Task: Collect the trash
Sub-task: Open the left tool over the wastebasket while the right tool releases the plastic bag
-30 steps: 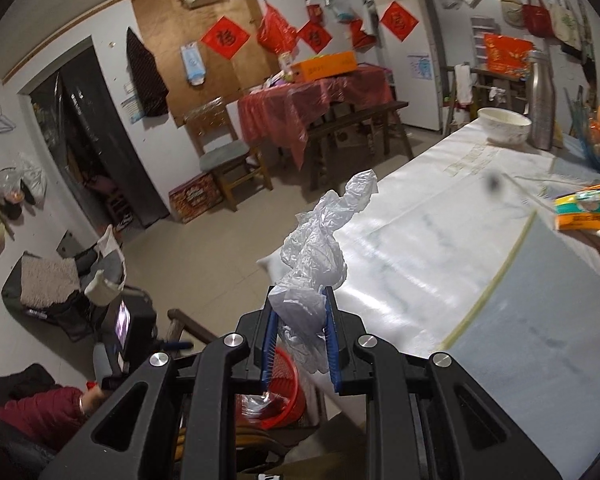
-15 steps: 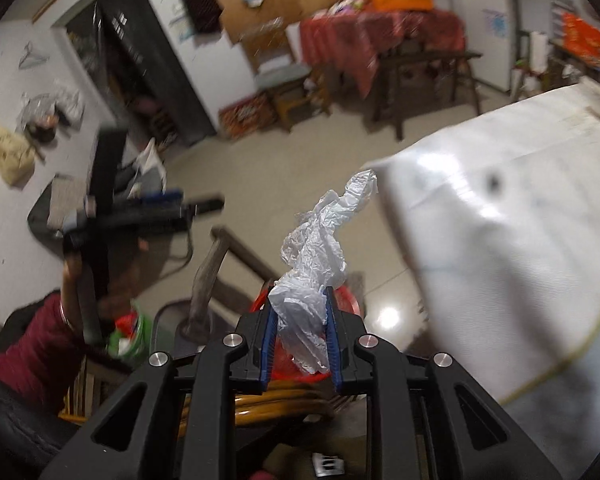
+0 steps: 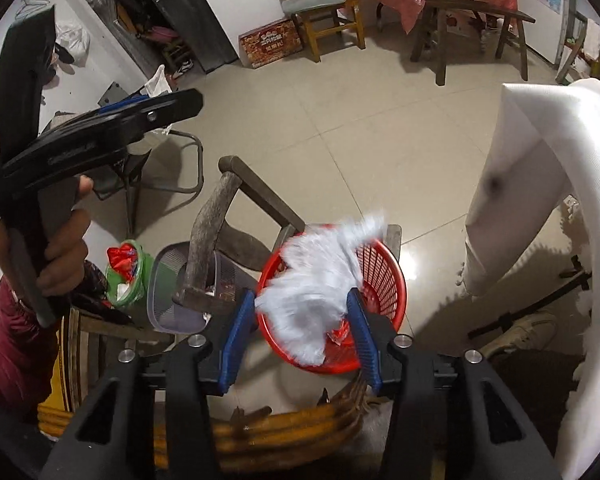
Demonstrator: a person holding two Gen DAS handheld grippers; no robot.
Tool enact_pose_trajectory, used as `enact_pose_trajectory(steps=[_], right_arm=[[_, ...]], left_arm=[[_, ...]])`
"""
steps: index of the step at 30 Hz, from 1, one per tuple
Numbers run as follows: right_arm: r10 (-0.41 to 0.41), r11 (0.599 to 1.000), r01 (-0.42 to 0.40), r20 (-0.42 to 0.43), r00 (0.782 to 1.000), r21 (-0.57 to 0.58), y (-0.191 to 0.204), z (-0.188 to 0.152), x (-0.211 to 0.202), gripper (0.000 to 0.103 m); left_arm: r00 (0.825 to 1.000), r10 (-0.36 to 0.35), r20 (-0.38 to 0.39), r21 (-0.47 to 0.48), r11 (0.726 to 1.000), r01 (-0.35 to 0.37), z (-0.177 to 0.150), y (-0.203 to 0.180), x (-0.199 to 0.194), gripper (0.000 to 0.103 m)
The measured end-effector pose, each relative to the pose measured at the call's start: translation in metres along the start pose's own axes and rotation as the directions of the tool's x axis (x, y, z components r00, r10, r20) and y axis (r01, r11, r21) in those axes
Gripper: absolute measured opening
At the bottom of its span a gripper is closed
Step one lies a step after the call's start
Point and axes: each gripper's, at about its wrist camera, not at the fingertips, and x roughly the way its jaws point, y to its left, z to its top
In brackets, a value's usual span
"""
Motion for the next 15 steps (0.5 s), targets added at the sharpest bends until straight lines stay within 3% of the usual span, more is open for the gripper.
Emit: enact_pose_trajectory(steps=[8,15], right_arm=[[-0.020,1.000,0.019,0.066,0.998,0.015,-0.011,-0.001,-0.028,0.049],[-0.069,0.997,0.064,0.162,0.984,0.036,-0.018,-0.005,-0.061,0.058]], left_arm=[[1.000,-0.009,0.013,0.000,1.000,0.009,0.003,0.000,-0.003,0.096],[0.999,-0.026,0.029,0.028,0.999,0.025,0.007,-0.011,-0.011,0.096]])
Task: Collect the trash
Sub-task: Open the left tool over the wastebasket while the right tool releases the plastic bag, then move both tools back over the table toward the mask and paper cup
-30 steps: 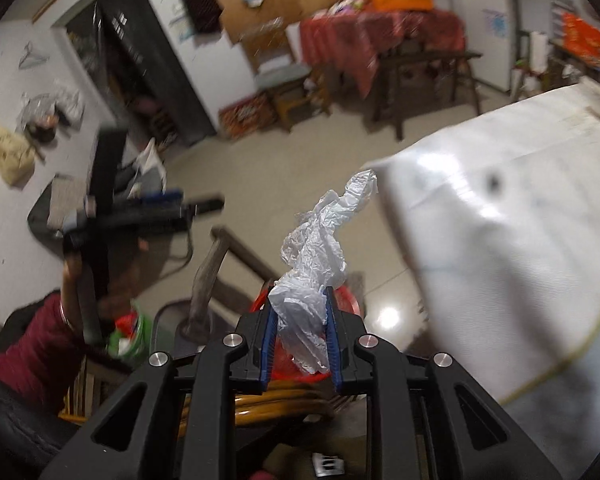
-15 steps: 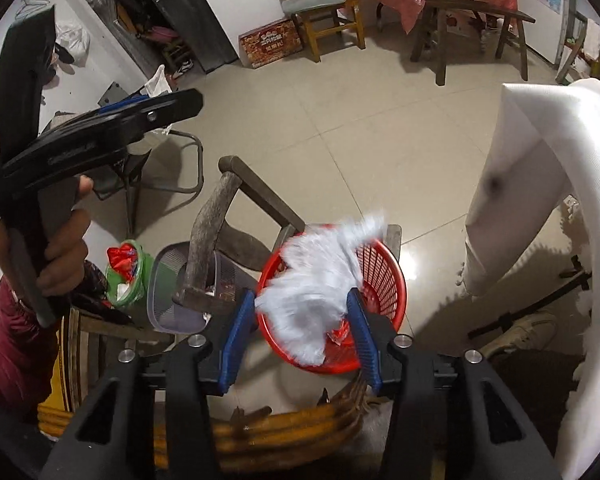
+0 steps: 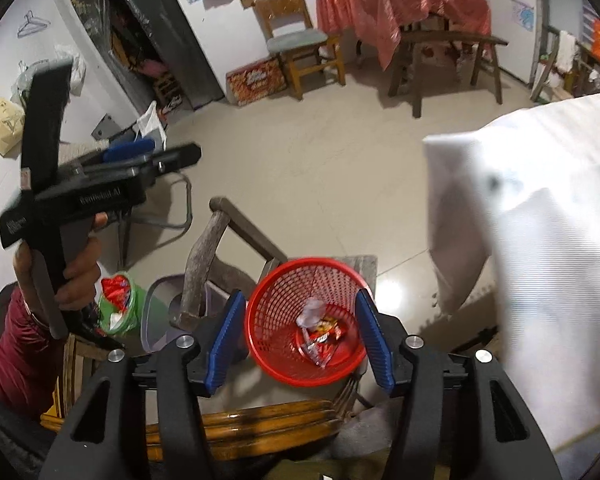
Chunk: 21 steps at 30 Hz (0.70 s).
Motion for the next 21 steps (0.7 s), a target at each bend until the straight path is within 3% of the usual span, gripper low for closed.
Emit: enact_pose_trajectory(steps=[5,11,17,21], right_arm=[[-0.031,0.999,0.029,0.087,0.996,0.028,-0.010,0.001,-0.034,0.064],[-0.099,0.994,0.089,0.211,0.972,0.058,-0.023,-0.009,-0.085,0.072],[-0.215,0.975,0.180,0.332,0.919,0.133,-0.047,-0.033,-0.143,0.084],[-0.308,0.946,0.238,0.390,0.868,0.219,-0.075,-0.060,-0.183,0.089]], left_arm=[[1.000,-0.017,0.023,0.022,1.000,0.017,0.005,-0.011,-0.010,0.096],[0.996,-0.055,0.071,0.062,0.997,0.051,0.016,-0.032,-0.031,0.096],[0.986,-0.115,0.119,0.127,0.987,0.100,0.025,-0.070,-0.052,0.096],[0.976,-0.183,0.122,0.170,0.972,0.161,0.027,-0.101,-0.058,0.096]])
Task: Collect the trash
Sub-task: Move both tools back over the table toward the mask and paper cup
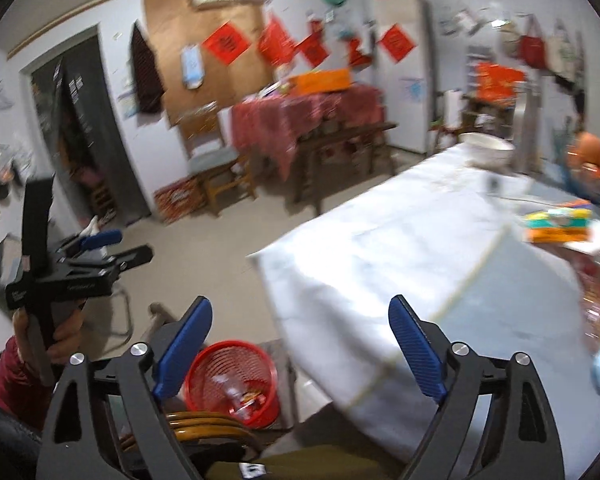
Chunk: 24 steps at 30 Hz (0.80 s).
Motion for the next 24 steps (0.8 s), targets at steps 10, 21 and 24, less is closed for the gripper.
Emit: enact_pose_trajectory(steps=[10,21,24], right_arm=[[-0.157,0.975,0.142,0.080,0.984,0.169,-0.094,-0.030,-0.060,0.090],[-0.338,0.876,0.265,0.121,0.934,0.403,-0.199,-0.076,-0.126,0.090],[-0.374,0.848,0.285,0.124,0.919,0.446,-0.218,-0.088,-0.137,0.090]], left_arm=[[0.990,-0.144,-0.014,0.099,0.985,0.144,0.015,-0.090,0.012,0.096],[0.949,-0.308,-0.069,0.158,0.936,0.315,0.029,-0.197,0.031,0.096],[0.939,-0.331,-0.087,0.186,0.921,0.342,0.031,-0.226,0.038,0.096]])
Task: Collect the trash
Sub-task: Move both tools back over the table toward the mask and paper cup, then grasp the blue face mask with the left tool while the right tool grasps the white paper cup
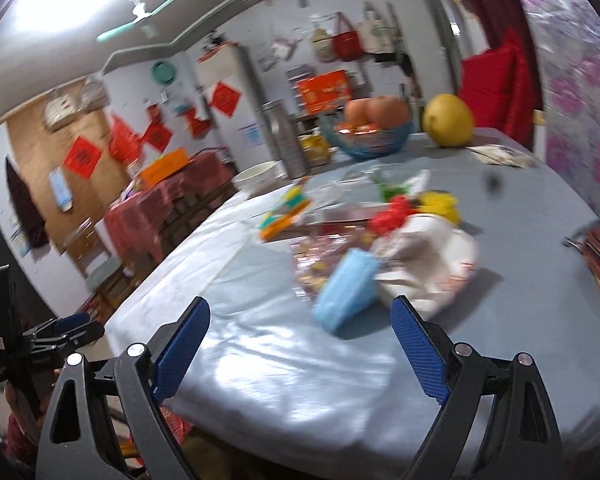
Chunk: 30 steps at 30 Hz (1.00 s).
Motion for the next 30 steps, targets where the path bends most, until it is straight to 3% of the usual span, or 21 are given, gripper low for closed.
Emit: enact_pose_trajectory(steps=[6,13,20,26,29,30], right_arm=[[-0.042,0.995,0.040,0.025,0.999,0.088,-0.040,-0.002,-0.005,0.090],[-0.033,0.979,0.023,0.047,0.998,0.201,-0.076,-0.004,-0.013,0.090],[-0.032,0.969,0.019,0.049,0.998,0.245,-0.089,-0.006,-0.012,0.090],[-0.019,0.965,0.009,0.036,0.999,0.263,-0.092,-0.009,-0.012,0.090],[-0.012,0.964,0.003,0.031,0.999,0.267,-0.091,-0.009,-0.011,0.090],[-0.010,0.964,0.002,0.027,1.000,0.267,-0.091,-0.010,-0.009,0.090]], left_arm=[[0.996,-0.084,-0.018,0.111,0.990,0.085,0.017,-0.066,0.031,0.096],[0.990,-0.138,-0.013,0.278,0.951,0.136,0.025,-0.156,0.075,0.096],[0.979,-0.200,-0.037,0.321,0.925,0.202,0.032,-0.198,0.108,0.091],[0.971,-0.220,-0.089,0.285,0.929,0.237,0.038,-0.215,0.139,0.071],[0.975,-0.204,-0.085,0.298,0.929,0.220,0.035,-0.219,0.144,0.062],[0.978,-0.192,-0.083,0.310,0.928,0.208,0.034,-0.222,0.146,0.054]])
